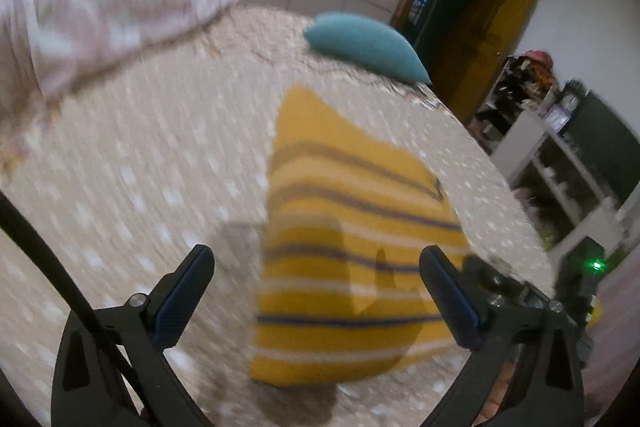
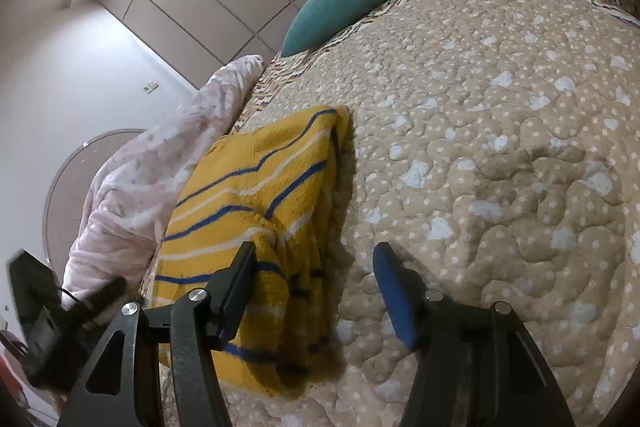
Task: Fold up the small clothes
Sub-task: 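Open the right gripper and pull it back from the folded sweater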
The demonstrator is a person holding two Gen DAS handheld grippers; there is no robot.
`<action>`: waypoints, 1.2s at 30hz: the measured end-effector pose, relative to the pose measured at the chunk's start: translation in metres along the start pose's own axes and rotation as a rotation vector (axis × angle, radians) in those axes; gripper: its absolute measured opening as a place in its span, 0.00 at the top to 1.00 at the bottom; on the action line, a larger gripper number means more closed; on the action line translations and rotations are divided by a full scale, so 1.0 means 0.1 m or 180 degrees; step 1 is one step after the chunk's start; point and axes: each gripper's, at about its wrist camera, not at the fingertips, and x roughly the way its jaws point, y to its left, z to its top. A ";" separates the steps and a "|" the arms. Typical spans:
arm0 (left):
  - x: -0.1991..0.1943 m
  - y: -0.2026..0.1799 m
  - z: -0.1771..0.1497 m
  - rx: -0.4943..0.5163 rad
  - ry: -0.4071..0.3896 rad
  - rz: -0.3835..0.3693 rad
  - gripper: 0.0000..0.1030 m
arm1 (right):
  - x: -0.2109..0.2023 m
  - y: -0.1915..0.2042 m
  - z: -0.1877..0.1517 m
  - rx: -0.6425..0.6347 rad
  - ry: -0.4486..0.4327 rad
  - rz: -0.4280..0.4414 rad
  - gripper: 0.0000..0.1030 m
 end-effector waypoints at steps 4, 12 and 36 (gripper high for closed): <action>0.32 0.11 0.20 0.0138 0.0127 0.0601 0.01 | 0.01 -0.02 0.01 0.0009 -0.0004 0.0006 0.38; 0.59 0.07 0.23 0.0306 0.0516 0.0782 0.02 | 0.02 -0.02 0.01 0.0001 0.0003 0.0027 0.36; -0.04 0.42 -0.58 0.0364 0.0294 0.1086 0.02 | 0.07 0.07 -0.02 -0.0147 0.0024 -0.0170 0.33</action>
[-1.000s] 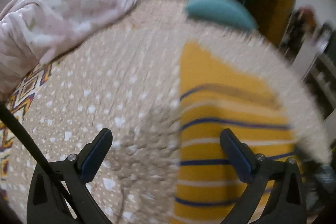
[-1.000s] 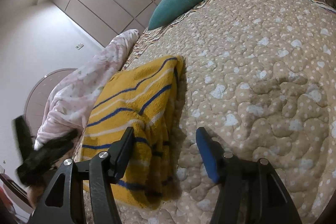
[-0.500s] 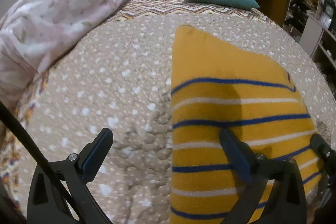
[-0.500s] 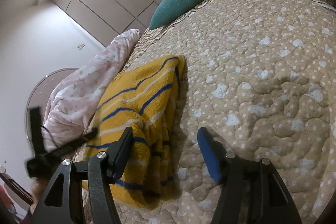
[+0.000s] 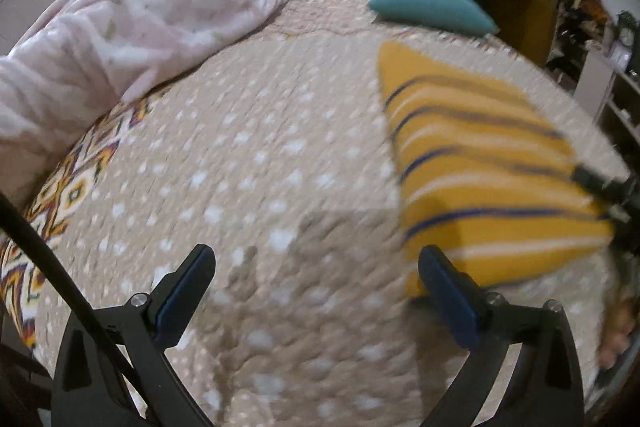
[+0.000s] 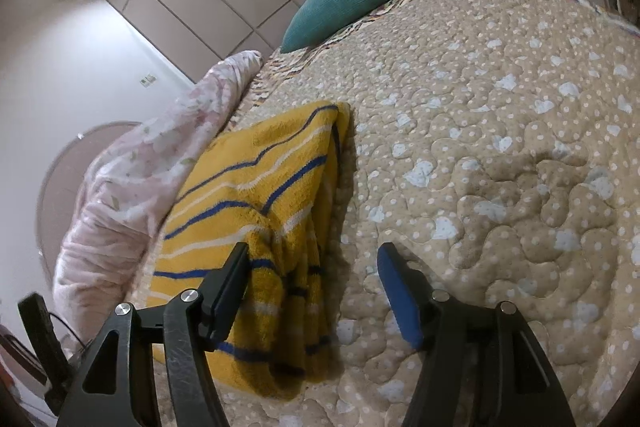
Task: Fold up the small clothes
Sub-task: 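Open the right gripper and pull it back from the folded sweater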
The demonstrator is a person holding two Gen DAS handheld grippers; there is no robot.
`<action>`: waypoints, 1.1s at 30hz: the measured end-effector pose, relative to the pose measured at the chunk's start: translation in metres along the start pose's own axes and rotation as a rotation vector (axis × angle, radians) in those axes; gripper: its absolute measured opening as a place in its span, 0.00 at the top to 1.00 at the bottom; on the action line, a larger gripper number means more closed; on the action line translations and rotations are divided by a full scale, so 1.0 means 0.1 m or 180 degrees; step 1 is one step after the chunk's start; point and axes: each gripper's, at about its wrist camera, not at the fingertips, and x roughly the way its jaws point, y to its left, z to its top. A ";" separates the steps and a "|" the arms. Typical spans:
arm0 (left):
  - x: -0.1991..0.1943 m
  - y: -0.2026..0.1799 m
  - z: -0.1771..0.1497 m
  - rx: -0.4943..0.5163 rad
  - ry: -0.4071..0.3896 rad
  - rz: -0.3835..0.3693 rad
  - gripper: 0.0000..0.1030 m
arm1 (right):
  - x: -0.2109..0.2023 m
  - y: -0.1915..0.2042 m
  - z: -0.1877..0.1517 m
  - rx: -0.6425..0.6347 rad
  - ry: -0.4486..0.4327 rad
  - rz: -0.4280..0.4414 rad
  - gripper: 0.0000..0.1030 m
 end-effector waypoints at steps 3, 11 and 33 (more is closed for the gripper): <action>0.19 0.09 -0.12 -0.0147 0.0185 0.0008 0.02 | 0.01 0.13 -0.03 -0.0172 -0.0008 -0.0279 0.28; 0.28 0.10 -0.18 -0.0193 0.0226 0.0035 0.00 | -0.05 0.37 -0.14 -0.0411 -0.0106 -0.0889 0.24; 0.27 0.10 -0.21 -0.0192 0.0186 0.0029 0.00 | -0.87 1.24 -0.22 -0.1113 -0.0672 -0.1546 0.22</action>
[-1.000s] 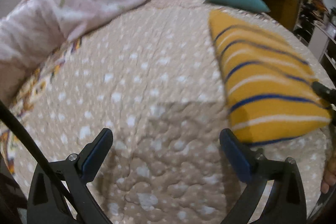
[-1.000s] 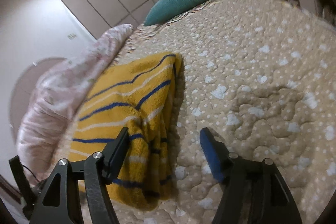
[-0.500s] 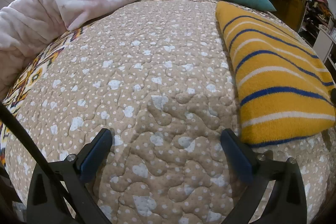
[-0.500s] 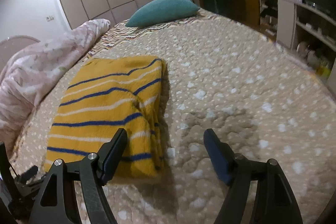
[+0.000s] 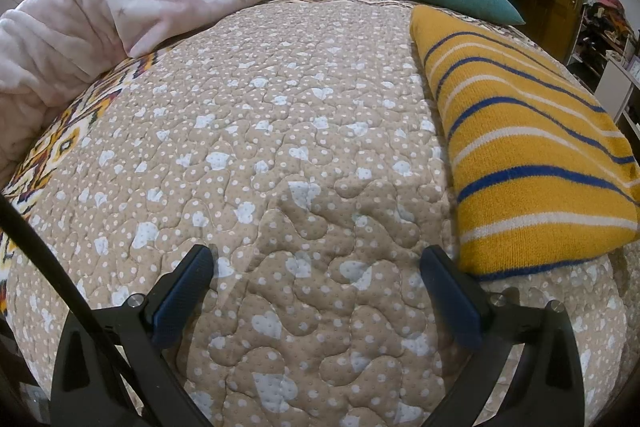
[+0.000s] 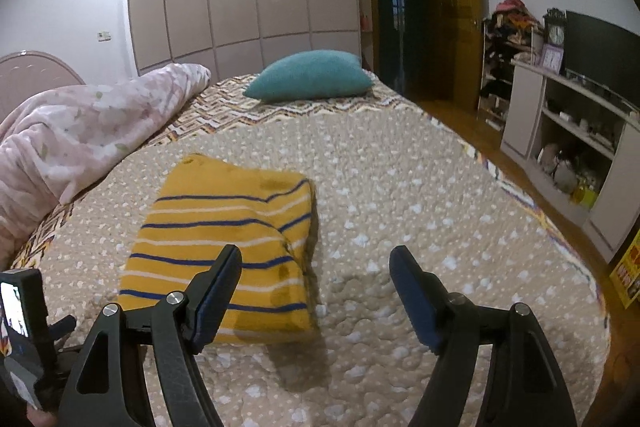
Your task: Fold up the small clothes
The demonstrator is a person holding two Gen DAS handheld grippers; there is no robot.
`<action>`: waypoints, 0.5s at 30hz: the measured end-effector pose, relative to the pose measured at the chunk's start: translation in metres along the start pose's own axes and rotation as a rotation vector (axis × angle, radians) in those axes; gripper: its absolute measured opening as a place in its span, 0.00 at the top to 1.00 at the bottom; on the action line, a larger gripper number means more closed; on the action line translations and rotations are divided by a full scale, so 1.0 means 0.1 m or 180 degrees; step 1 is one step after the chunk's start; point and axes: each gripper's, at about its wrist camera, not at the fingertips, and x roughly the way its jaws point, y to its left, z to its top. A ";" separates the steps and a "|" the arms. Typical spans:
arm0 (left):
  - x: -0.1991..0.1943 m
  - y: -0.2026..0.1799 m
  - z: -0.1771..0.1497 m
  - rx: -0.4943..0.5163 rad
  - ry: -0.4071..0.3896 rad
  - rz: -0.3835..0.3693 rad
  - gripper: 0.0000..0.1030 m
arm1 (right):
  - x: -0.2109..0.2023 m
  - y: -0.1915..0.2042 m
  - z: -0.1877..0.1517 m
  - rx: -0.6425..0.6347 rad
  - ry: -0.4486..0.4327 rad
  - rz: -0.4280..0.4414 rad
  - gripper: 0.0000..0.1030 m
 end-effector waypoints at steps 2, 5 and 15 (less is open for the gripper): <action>0.00 0.00 0.00 0.0000 -0.0002 -0.0001 0.00 | -0.04 0.04 0.01 -0.0019 -0.0016 0.0020 0.21; 0.00 0.00 0.00 -0.0001 -0.0003 -0.0002 0.00 | -0.06 0.07 0.02 -0.0020 -0.0027 0.0047 0.20; 0.00 0.00 -0.01 -0.0001 -0.0004 -0.0002 0.00 | -0.04 0.02 -0.01 0.0033 0.0040 0.0026 0.20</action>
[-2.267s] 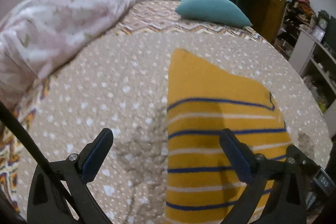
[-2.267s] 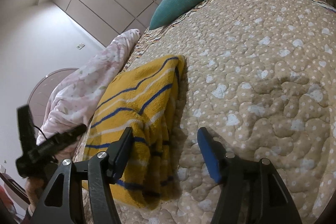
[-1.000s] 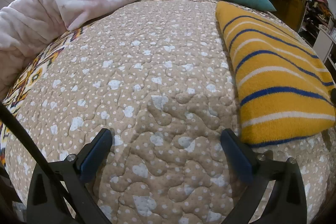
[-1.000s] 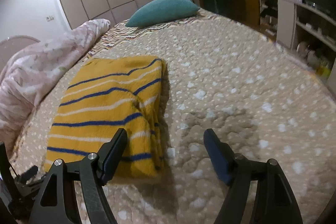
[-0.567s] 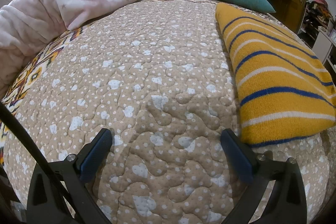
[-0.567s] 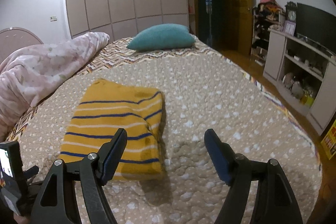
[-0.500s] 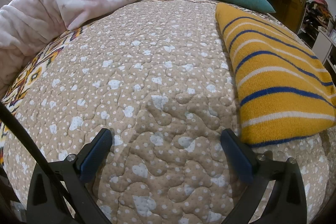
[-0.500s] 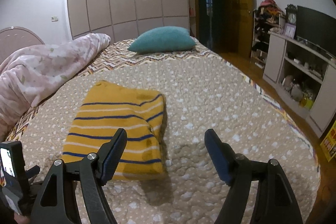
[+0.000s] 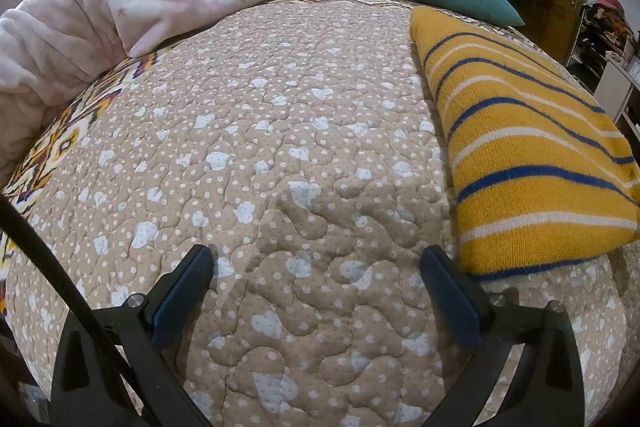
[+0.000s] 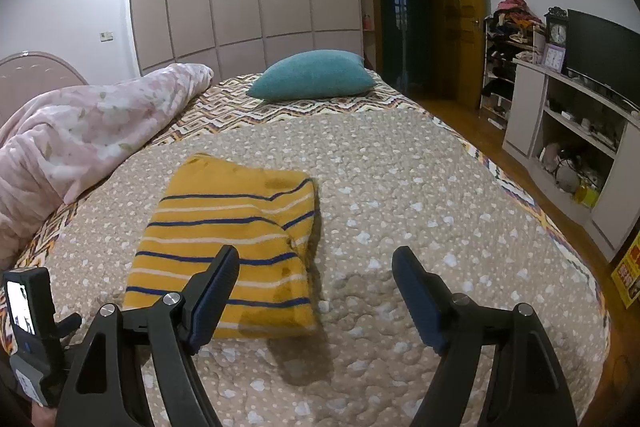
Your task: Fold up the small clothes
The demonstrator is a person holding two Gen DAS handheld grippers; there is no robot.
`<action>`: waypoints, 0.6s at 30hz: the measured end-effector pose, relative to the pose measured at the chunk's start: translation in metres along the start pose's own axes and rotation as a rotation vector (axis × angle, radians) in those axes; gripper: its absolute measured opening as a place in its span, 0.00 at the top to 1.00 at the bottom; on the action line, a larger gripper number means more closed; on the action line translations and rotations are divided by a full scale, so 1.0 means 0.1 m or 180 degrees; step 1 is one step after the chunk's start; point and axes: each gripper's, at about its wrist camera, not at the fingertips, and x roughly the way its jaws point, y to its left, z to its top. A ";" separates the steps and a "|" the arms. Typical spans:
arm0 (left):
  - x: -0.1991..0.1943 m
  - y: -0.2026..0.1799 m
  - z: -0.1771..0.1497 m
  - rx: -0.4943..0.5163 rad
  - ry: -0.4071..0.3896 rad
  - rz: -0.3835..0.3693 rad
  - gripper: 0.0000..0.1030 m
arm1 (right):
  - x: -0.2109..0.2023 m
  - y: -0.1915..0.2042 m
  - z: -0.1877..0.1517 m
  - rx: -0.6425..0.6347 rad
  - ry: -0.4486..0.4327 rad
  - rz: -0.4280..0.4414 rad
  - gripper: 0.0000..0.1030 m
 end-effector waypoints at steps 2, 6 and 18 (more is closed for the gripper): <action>0.00 -0.01 0.00 0.0001 0.0001 0.0002 0.00 | 0.01 -0.01 0.00 0.0009 -0.0004 0.0000 0.20; 0.00 0.00 0.00 0.0000 0.0000 0.0001 0.00 | 0.12 -0.04 0.03 0.0098 0.0040 0.0237 0.20; 0.00 0.00 -0.01 -0.0003 -0.0011 -0.0009 0.00 | 1.33 0.29 0.06 0.0191 0.0705 0.1698 0.81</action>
